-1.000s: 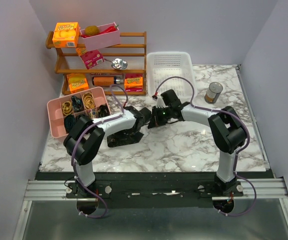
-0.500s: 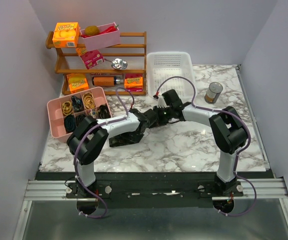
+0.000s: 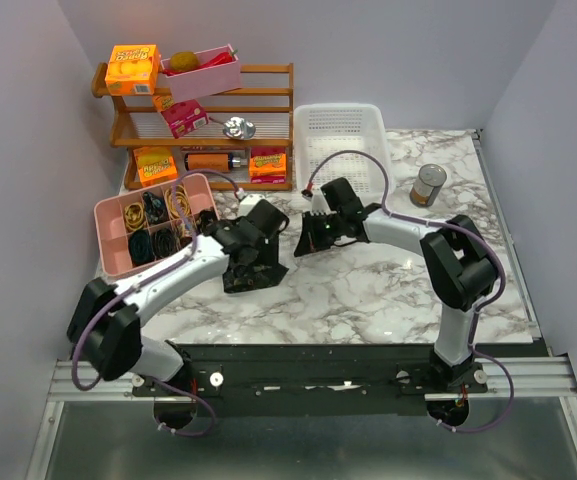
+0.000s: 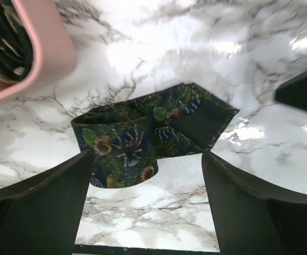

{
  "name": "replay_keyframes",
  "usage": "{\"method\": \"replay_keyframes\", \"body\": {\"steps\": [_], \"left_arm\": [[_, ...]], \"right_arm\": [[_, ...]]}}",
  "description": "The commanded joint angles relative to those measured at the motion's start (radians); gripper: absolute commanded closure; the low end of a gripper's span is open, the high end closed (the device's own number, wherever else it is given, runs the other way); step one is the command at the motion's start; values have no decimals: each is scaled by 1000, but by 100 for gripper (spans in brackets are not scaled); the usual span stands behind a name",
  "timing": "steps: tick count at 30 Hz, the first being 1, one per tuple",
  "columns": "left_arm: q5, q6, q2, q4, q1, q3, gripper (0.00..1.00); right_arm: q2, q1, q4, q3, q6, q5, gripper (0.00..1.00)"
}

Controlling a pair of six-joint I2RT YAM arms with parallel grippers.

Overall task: Roll the ties
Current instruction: Roll the tie at the center of the board.

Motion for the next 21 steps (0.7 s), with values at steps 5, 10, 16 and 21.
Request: {"method": "replay_keyframes", "body": {"steps": [5,10,16,21], "left_arm": [[306,14,-355,211,269,-268,1],[430,-6,-468,283,391,-408,1],[653,-65,-540,452,535,-591,1],[703,-98,-570,559,587,-701,2]], "right_arm": [[6,146,-40,128,-36,-3,99],[74,213,-54,239,-32,-26,99],[175,263,-88,339,-30,-22,99],[233,266,-102,365,-48,4,99]]}}
